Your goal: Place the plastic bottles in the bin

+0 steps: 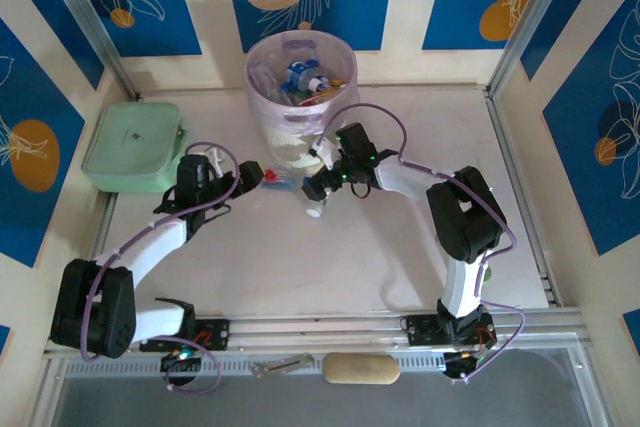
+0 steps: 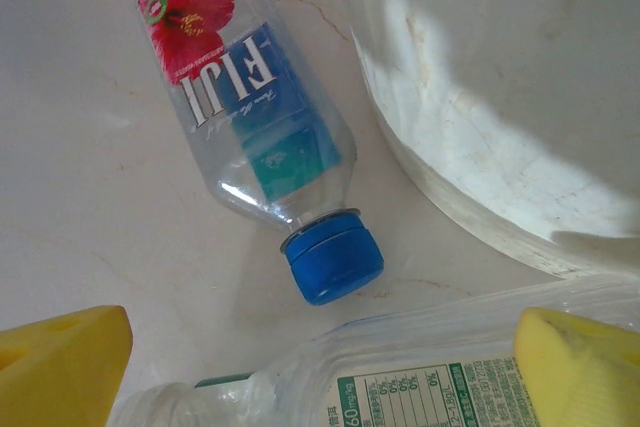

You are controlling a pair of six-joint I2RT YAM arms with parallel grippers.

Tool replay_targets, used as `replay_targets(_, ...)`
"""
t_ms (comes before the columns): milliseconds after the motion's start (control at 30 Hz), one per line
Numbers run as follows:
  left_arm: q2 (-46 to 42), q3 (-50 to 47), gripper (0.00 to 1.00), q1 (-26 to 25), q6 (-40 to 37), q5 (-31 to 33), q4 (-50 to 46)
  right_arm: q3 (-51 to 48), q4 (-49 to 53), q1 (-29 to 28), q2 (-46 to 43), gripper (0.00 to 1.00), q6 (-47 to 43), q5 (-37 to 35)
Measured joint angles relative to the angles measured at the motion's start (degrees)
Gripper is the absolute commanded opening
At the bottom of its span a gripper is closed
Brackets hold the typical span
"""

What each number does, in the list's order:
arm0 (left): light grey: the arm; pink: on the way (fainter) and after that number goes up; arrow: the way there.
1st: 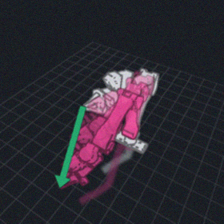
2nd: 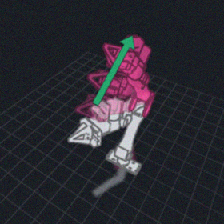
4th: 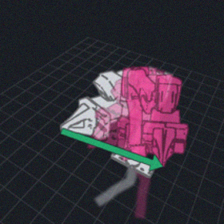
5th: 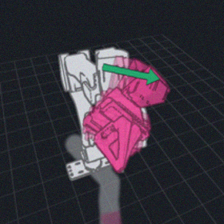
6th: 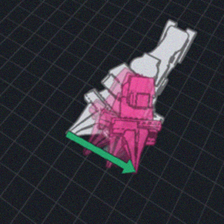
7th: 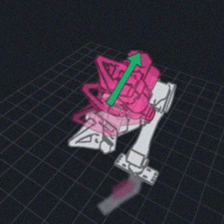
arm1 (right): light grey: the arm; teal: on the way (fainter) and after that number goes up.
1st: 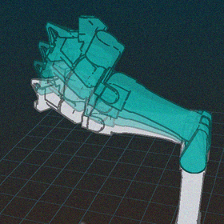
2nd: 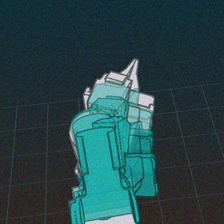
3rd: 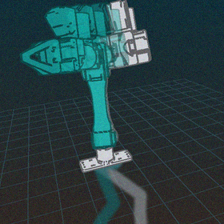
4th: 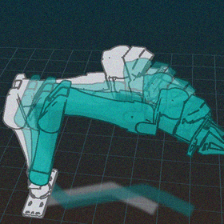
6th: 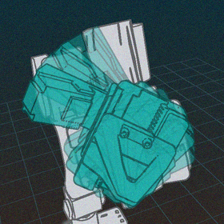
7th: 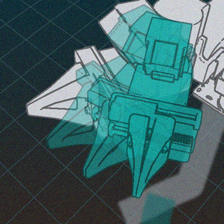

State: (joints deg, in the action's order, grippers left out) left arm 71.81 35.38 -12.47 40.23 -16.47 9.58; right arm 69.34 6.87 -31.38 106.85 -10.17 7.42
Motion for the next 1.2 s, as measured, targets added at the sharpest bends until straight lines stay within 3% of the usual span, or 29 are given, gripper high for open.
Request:
replay_targets(233,0.0,-0.5,0.99,0.0,0.0,0.0,0.3,0.4,2.9,-3.3,-1.8,0.99,2.8,-6.3)
replay_targets(567,1.6,-0.5,1.0,0.0,0.0,0.0,1.6,13.4,23.4,-14.1,-3.0,0.99,28.7,-31.6)
replay_targets(700,1.6,-0.5,0.99,0.0,-0.1,-0.1,1.8,16.9,32.0,-15.0,-0.3,0.99,38.3,-38.4)
replay_targets(867,1.6,-1.0,0.99,0.0,-0.2,0.0,2.0,18.5,36.3,-14.8,3.8,0.99,45.4,-41.5)
replay_targets(1200,1.4,-1.6,0.99,0.0,-0.2,0.0,2.0,18.4,34.0,-12.8,7.0,0.99,52.7,-39.8)
